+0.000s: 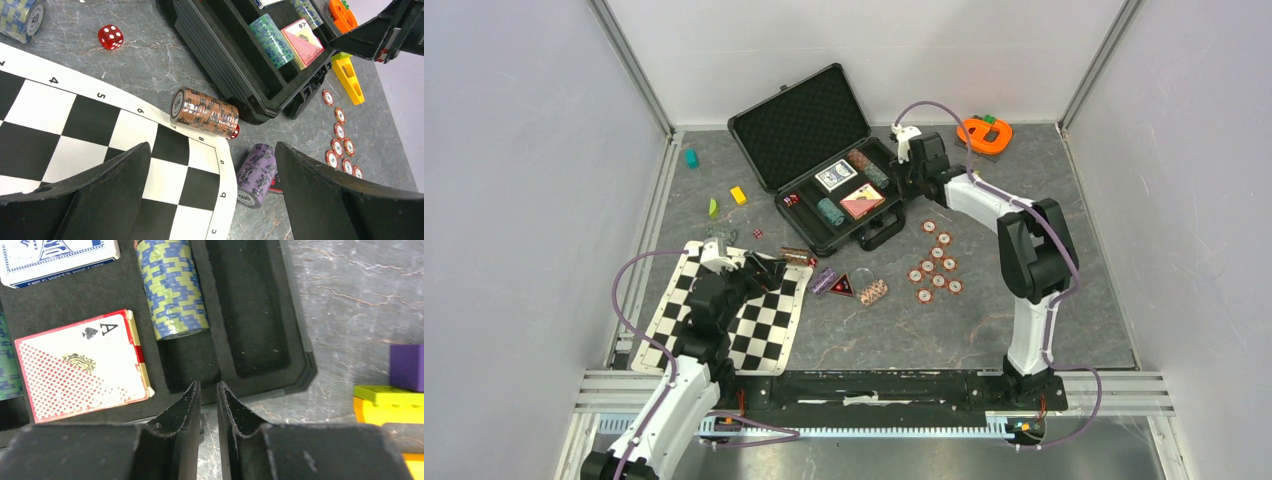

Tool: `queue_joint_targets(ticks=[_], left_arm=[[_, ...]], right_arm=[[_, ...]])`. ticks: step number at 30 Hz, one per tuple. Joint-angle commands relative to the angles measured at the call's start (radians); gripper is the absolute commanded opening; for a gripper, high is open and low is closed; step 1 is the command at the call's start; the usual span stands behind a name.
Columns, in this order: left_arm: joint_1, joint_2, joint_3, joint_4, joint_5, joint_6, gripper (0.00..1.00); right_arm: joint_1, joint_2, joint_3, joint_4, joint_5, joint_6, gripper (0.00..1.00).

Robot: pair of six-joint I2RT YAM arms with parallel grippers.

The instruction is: Pack up texas hold em set

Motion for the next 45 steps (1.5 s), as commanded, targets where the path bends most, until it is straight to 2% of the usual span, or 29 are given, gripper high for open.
queue_joint_targets(ticks=[1,5,7,8,10,11,12,14,16,19,22,26,33,36,41,45], left_arm=[[-0.003,0.002,0.036,0.028,-0.029,0.009,1.00],[-0.003,-0.017,0.042,-0.018,-0.141,-0.019,1.00],[-0.003,-0.025,0.045,-0.033,-0.175,-0.024,1.00],[-0.003,-0.027,0.048,-0.040,-0.187,-0.025,1.00],[-0.003,-0.022,0.059,-0.055,-0.216,-0.031,1.00],[-0.003,-0.016,0.064,-0.061,-0.230,-0.034,1.00],[-0.003,-0.007,0.071,-0.068,-0.242,-0.036,1.00],[-0.003,0.021,0.094,-0.099,-0.267,-0.059,1.00],[-0.003,0.057,0.120,-0.119,-0.273,-0.079,1.00],[-0.003,0.129,0.176,-0.146,-0.288,-0.083,1.00],[-0.003,0.236,0.263,-0.222,-0.365,-0.060,1.00],[-0.001,0.424,0.371,-0.267,-0.446,-0.040,0.99],[0.001,0.750,0.602,-0.343,-0.383,0.011,0.86],[0.001,0.830,0.667,-0.353,-0.388,0.027,0.81],[0.004,0.947,0.741,-0.347,-0.406,0.039,0.67],[0.008,1.059,0.809,-0.353,-0.431,0.028,0.67]], right_arm=[[-0.013,-0.108,0.024,-0.043,-0.038,0.005,0.25],[-0.006,-0.255,-0.090,0.024,-0.041,0.027,0.33],[-0.003,-0.360,-0.198,0.092,-0.041,0.050,0.43],[-0.003,-0.416,-0.259,0.128,-0.041,0.072,0.50],[-0.003,-0.520,-0.376,0.213,-0.044,0.123,0.74],[-0.003,-0.579,-0.423,0.250,-0.029,0.151,0.89],[-0.005,-0.624,-0.479,0.267,0.002,0.203,0.97],[-0.012,-0.726,-0.550,0.262,0.066,0.257,0.98],[-0.016,-0.819,-0.634,0.290,0.065,0.226,0.98],[-0.020,-0.958,-0.804,0.358,0.087,0.269,0.98],[-0.020,-1.032,-0.884,0.355,0.065,0.306,0.96],[-0.012,-1.017,-0.868,0.236,0.056,0.275,0.89],[-0.012,-1.065,-0.938,0.237,0.090,0.261,0.87],[-0.010,-1.081,-0.972,0.273,0.066,0.277,0.87],[-0.008,-1.061,-0.972,0.275,0.014,0.284,0.88],[-0.009,-1.057,-0.975,0.277,0.008,0.285,0.88]])
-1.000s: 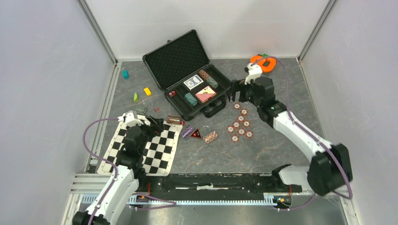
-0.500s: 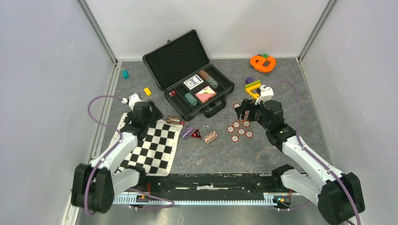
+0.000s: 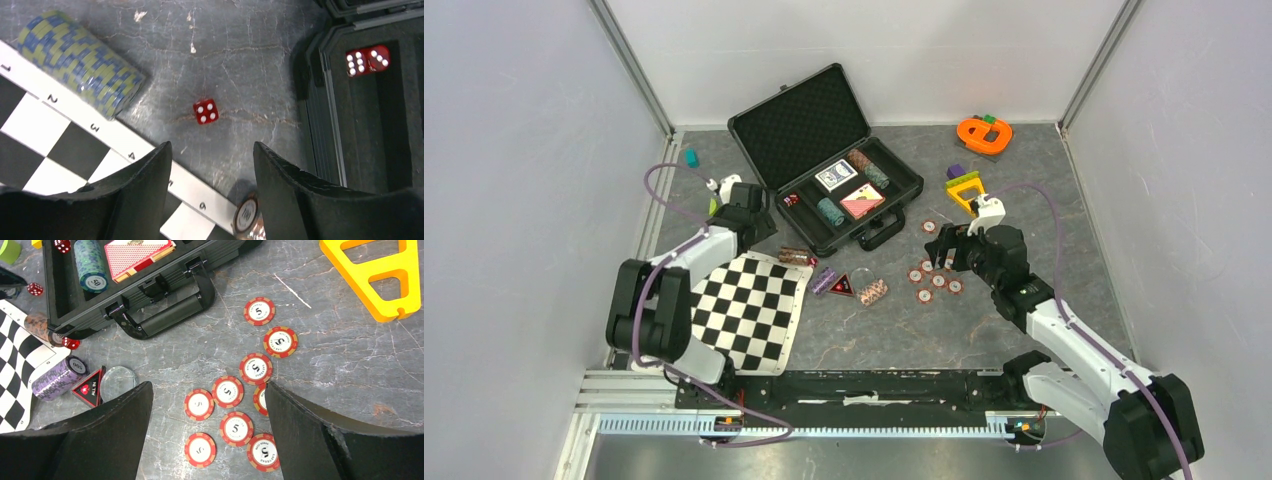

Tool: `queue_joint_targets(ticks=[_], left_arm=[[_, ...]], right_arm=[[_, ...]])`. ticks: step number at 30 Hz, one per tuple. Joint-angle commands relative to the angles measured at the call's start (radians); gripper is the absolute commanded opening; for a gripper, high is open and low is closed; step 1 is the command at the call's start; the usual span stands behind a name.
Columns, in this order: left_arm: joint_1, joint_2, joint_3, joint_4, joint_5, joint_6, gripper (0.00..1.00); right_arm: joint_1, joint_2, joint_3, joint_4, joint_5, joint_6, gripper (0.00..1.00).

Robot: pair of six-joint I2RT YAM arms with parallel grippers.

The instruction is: Pack up texas hold em set

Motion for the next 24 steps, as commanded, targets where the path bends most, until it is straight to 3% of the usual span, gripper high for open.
queue_joint_targets(ticks=[1,9,13,18,24], left_arm=[[0.009,0.101,0.087,-0.003,-0.049,0.021,0.67],[0.044,0.247,0.173,0.007,-0.006,0.013,0.60],[0.058,0.276,0.194,-0.003,0.023,0.016,0.44],[0.057,0.192,0.162,-0.010,0.043,0.026,0.17],[0.050,-0.002,0.119,-0.033,0.097,0.024,0.16]], right_arm=[[0.002,0.003,-0.001,0.046,-0.023,0.010,0.88],[0.003,0.006,0.006,0.040,-0.018,-0.001,0.88],[0.003,0.010,0.012,0.033,-0.008,-0.006,0.88],[0.003,0.012,0.018,0.026,-0.002,-0.011,0.88],[0.002,0.015,0.023,0.025,-0.002,-0.011,0.89]])
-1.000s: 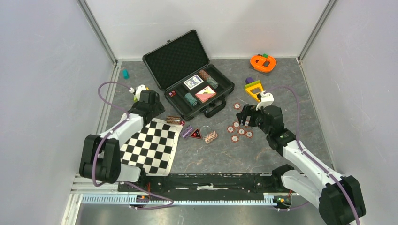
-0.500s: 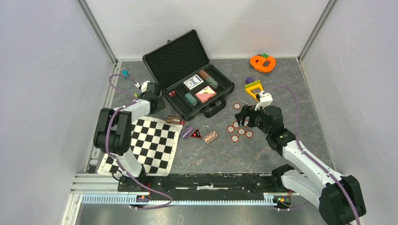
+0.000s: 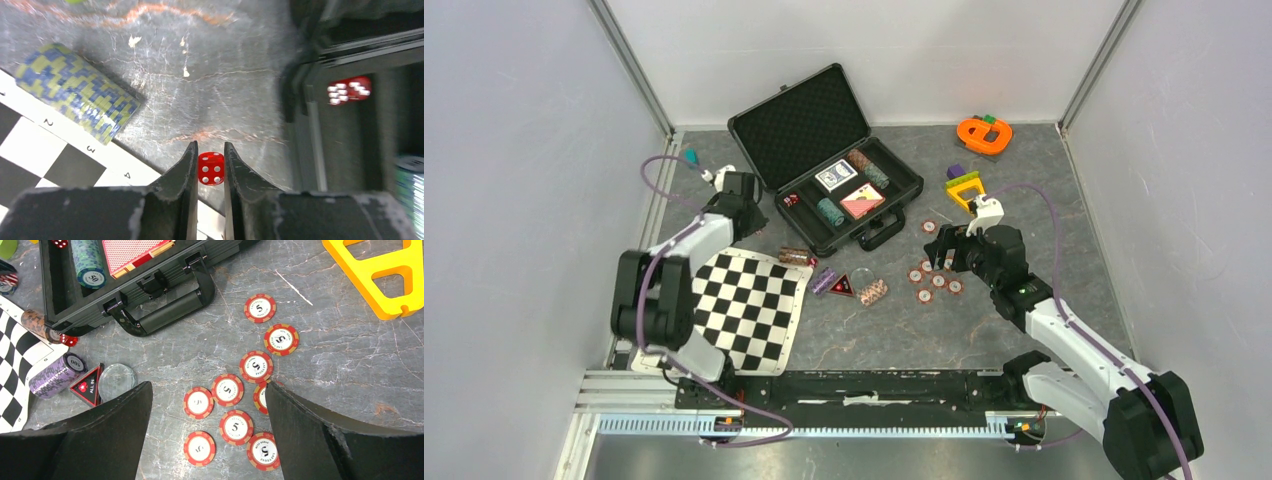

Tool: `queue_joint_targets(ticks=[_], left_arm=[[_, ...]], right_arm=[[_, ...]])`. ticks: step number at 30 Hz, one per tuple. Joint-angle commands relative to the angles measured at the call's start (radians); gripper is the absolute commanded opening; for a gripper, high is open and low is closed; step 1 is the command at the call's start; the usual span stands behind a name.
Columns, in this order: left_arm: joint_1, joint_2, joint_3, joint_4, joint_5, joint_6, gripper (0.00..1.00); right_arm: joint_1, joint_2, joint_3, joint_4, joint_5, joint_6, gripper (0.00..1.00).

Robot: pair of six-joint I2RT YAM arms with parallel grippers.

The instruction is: Pack up texas hold em set

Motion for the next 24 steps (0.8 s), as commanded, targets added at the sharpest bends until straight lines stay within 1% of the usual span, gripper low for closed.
queue_joint_targets(ticks=[1,3,5,8,11,16,18,19,23,24], left_arm=[[-0.007,-0.174,-0.011,-0.005,0.057,0.011,0.16],[-0.015,-0.209,-0.017,0.019,0.101,-0.010,0.16],[-0.024,-0.209,-0.014,0.084,0.147,-0.033,0.17],[-0.038,-0.145,0.048,0.124,0.205,-0.062,0.20],[-0.054,-0.054,0.154,0.125,0.264,-0.079,0.21],[-0.078,0.064,0.271,0.126,0.266,-0.077,0.20],[-0.081,0.098,0.301,0.123,0.266,-0.072,0.18],[-0.082,0.115,0.313,0.123,0.266,-0.071,0.18],[-0.082,0.167,0.350,0.122,0.266,-0.061,0.18],[-0.082,0.180,0.361,0.120,0.286,-0.057,0.18]], right_arm=[[0.003,0.004,0.024,0.026,0.000,-0.007,0.88],[0.003,0.009,0.025,0.027,-0.006,-0.005,0.89],[0.003,0.012,0.026,0.028,-0.009,-0.005,0.88],[0.003,0.010,0.023,0.034,-0.006,-0.004,0.88],[0.003,0.003,0.018,0.035,0.002,-0.010,0.88],[0.003,-0.009,0.022,0.026,0.019,-0.022,0.88],[0.003,-0.012,0.023,0.023,0.020,-0.025,0.88],[0.003,-0.013,0.023,0.022,0.043,-0.025,0.88],[0.003,-0.011,0.026,0.021,0.048,-0.029,0.88],[0.003,-0.008,0.026,0.021,0.050,-0.030,0.88]])
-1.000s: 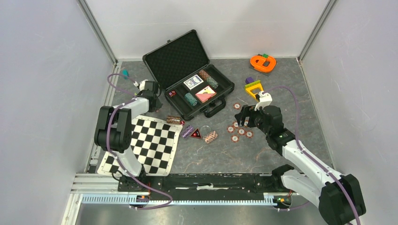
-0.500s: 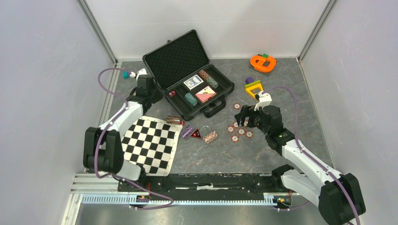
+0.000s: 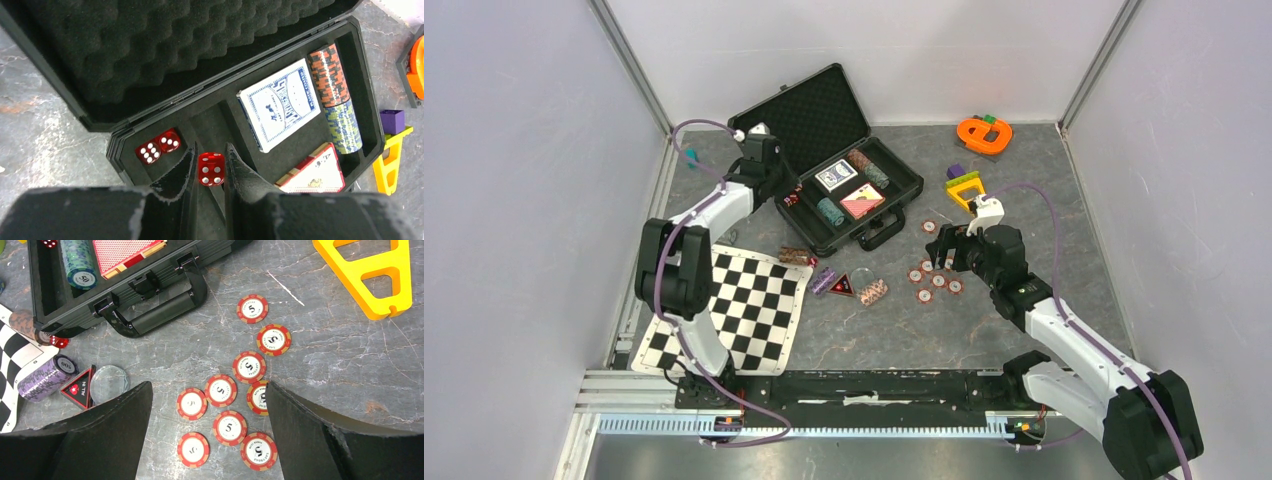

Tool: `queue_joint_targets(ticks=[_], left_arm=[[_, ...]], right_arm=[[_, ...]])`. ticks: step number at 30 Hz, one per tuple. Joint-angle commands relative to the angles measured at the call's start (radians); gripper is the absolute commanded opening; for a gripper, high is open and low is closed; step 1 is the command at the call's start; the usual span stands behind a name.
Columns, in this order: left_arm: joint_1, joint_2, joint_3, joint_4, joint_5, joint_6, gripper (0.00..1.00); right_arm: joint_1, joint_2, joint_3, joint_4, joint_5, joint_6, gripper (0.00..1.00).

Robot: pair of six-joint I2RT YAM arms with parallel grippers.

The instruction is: Pack up texas hold em set

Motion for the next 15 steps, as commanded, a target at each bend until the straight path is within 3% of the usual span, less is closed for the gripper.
queue_joint_targets(ticks=[1,12,13,15], left_arm=[[-0.002,0.048,0.071,0.021,0.037,-0.004,0.18],[-0.011,0.178,0.171,0.029,0.078,0.034,0.19],[-0.011,0.185,0.174,0.029,0.071,0.037,0.21],[-0.011,0.194,0.176,0.028,0.063,0.041,0.36]], right_arm=[[0.003,-0.011,0.028,0.019,0.023,-0.016,0.88],[0.003,0.005,0.029,0.017,0.028,-0.020,0.89],[0.002,0.006,0.030,0.017,0.028,-0.020,0.88],[0.003,0.010,0.031,0.017,0.030,-0.022,0.89]])
